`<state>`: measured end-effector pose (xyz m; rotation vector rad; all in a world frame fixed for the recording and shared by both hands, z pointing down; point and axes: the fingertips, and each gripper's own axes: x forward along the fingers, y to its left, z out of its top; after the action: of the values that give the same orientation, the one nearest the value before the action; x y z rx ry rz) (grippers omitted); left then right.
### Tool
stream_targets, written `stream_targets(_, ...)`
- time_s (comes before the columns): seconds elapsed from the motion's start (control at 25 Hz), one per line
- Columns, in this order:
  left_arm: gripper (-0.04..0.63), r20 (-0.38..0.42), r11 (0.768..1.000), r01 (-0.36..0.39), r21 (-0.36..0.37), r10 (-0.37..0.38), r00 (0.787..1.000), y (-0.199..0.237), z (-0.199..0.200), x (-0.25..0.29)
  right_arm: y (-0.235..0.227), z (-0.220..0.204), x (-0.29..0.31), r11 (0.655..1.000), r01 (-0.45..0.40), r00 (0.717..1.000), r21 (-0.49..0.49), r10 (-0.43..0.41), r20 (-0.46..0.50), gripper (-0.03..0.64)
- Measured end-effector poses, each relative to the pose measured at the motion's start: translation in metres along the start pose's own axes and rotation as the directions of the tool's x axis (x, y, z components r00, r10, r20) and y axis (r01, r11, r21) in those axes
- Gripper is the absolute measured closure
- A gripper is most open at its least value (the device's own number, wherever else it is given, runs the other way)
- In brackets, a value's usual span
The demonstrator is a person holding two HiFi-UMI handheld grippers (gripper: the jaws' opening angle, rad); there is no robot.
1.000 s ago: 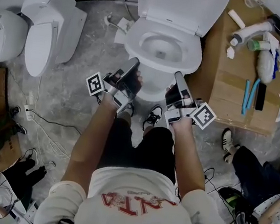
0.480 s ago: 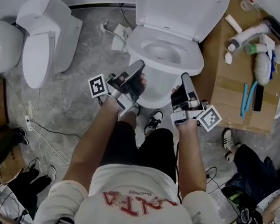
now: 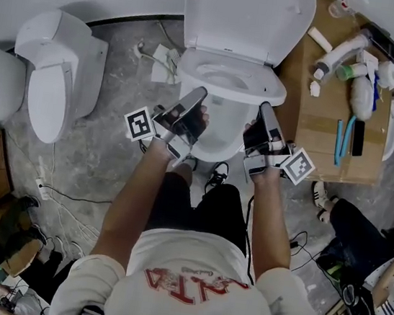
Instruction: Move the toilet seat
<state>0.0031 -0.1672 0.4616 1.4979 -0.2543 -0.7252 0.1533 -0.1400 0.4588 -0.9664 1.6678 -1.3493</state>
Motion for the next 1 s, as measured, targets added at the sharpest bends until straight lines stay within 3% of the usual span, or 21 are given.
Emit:
stream_targets(0.8, 0.555, -0.018, 0.996, 0.038, -0.075, -0.040, 0.999, -0.012, 0.040, 0.051, 0.013, 0.039, 0.050, 1.000, -0.010, 0.993, 0.012, 0.008, 0.121, 0.551)
stream_targets(1.0, 0.555, -0.010, 0.997, 0.044, -0.060, -0.044, 0.999, -0.014, 0.045, 0.061, 0.015, 0.047, 0.058, 0.999, -0.026, 0.992, 0.041, 0.020, 0.128, 0.554)
